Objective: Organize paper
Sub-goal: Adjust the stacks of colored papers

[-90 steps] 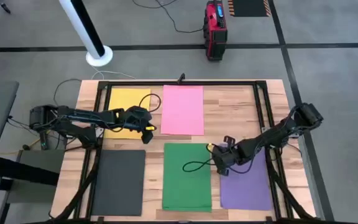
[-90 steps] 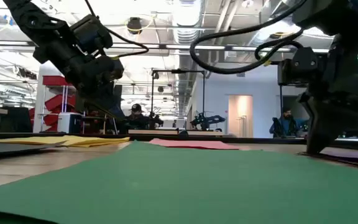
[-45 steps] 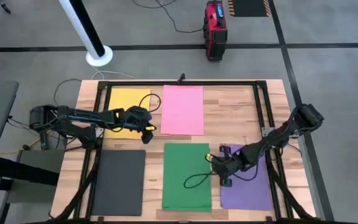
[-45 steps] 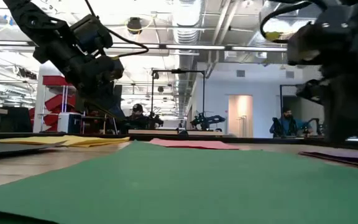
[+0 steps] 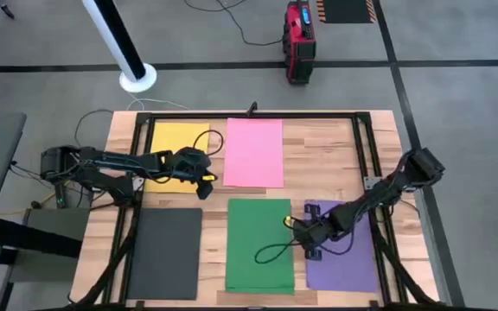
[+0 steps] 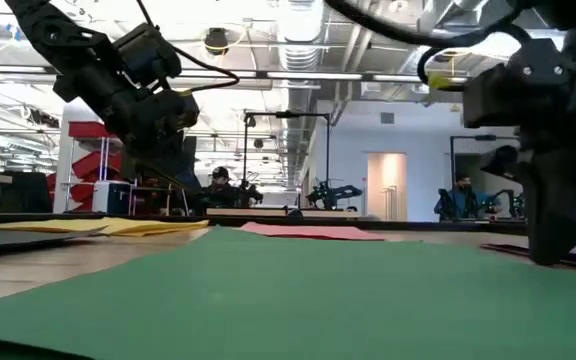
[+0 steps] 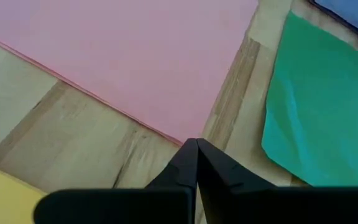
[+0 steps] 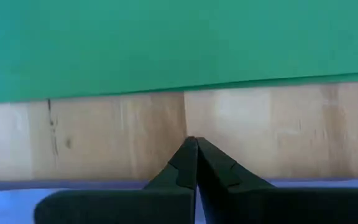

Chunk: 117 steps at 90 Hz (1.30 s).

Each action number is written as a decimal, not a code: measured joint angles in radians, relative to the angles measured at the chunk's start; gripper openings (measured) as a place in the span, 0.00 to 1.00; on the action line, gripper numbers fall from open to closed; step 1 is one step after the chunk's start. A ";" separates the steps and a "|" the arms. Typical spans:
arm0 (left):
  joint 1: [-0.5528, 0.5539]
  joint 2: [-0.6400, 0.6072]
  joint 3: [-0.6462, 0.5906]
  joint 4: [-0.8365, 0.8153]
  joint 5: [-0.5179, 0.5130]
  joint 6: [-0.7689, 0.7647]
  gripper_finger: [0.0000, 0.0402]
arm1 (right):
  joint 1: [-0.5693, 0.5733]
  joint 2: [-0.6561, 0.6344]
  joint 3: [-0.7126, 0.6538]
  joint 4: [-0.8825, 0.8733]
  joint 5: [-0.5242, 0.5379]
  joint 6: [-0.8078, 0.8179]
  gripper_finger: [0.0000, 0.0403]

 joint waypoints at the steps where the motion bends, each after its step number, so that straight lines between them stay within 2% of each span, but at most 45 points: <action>1: 0.000 0.000 0.000 0.000 0.000 0.000 0.00 | 0.000 0.001 0.002 -0.002 0.000 0.000 0.00; 51: 0.000 0.000 0.000 0.007 0.001 0.012 0.00 | 0.015 -0.047 0.025 -0.089 -0.030 0.023 0.00; 64: 0.000 0.004 0.018 0.046 0.001 0.054 0.00 | 0.002 -0.071 0.080 -0.095 0.060 -0.038 0.00; 76: 0.000 0.052 0.052 0.090 0.001 0.093 0.00 | -0.078 -0.091 0.082 -0.125 0.178 -0.082 0.00; 95: 0.000 0.220 0.106 0.178 0.015 0.116 0.00 | -0.243 -0.068 0.081 -0.040 0.215 -0.232 0.00; 106: 0.000 0.298 0.130 0.235 0.022 0.124 0.00 | -0.317 -0.057 0.084 0.016 0.264 -0.299 0.00; 117: 0.001 0.355 0.154 0.238 0.029 0.136 0.00 | -0.373 -0.046 0.056 0.067 0.263 -0.364 0.00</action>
